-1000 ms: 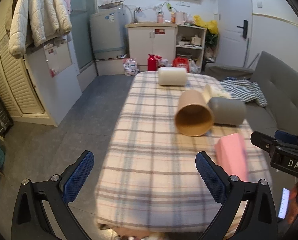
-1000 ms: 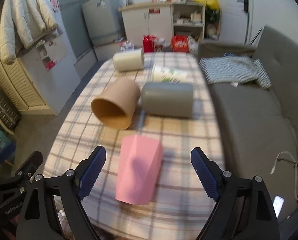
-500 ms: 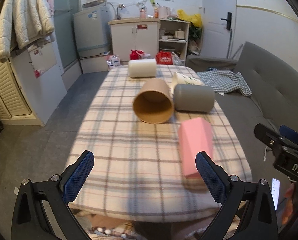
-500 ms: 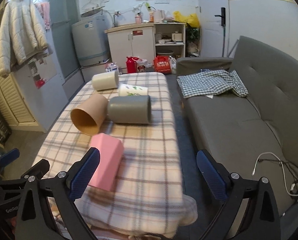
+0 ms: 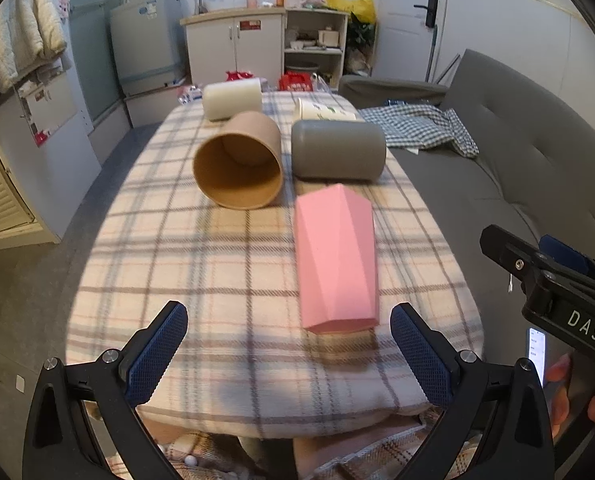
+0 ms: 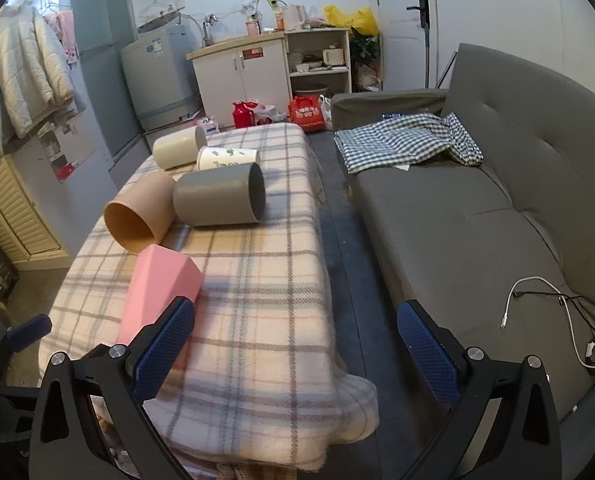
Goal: Flip cup upside down
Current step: 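Lower the pink cup onto the tablecloth and open the right gripper, then grasp the pink cup with the left gripper and stand it upright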
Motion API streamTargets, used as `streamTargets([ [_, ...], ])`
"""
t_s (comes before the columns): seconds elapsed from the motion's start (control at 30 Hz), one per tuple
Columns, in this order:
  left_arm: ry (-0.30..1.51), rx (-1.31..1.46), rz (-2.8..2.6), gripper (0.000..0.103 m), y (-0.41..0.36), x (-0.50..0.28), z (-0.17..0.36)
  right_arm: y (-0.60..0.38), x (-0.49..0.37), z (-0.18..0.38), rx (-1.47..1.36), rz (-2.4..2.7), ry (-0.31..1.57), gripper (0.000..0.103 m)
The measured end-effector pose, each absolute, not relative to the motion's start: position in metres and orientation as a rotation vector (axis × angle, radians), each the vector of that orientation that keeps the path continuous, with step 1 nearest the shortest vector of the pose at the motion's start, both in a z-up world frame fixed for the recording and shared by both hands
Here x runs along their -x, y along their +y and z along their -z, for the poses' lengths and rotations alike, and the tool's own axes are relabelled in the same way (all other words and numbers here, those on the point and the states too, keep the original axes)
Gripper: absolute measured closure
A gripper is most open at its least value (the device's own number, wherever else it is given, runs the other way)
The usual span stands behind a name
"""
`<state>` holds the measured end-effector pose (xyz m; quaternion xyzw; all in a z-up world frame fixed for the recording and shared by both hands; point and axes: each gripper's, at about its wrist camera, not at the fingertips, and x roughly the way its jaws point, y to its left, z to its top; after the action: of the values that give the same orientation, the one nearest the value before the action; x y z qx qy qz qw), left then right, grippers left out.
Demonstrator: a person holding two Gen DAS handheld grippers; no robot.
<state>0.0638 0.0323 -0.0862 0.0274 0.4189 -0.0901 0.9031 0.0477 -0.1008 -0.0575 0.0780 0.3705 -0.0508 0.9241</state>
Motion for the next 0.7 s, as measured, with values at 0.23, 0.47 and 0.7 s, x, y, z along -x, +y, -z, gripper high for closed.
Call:
streamTargets([
  [0.23, 0.888, -0.082, 0.198, 0.000, 0.023, -0.072, 0.097, -0.107, -0.057, 0.069, -0.183, 0.108, 0.774, 0.001],
  [0.47, 0.884, -0.089, 0.246, 0.002, 0.010, -0.081, 0.106, -0.110, -0.065, 0.079, -0.190, 0.114, 0.800, 0.001],
  [0.7, 0.942, -0.108, 0.300, 0.041, 0.004, -0.085, 0.118, -0.115, -0.070, 0.084, -0.195, 0.115, 0.816, 0.001],
])
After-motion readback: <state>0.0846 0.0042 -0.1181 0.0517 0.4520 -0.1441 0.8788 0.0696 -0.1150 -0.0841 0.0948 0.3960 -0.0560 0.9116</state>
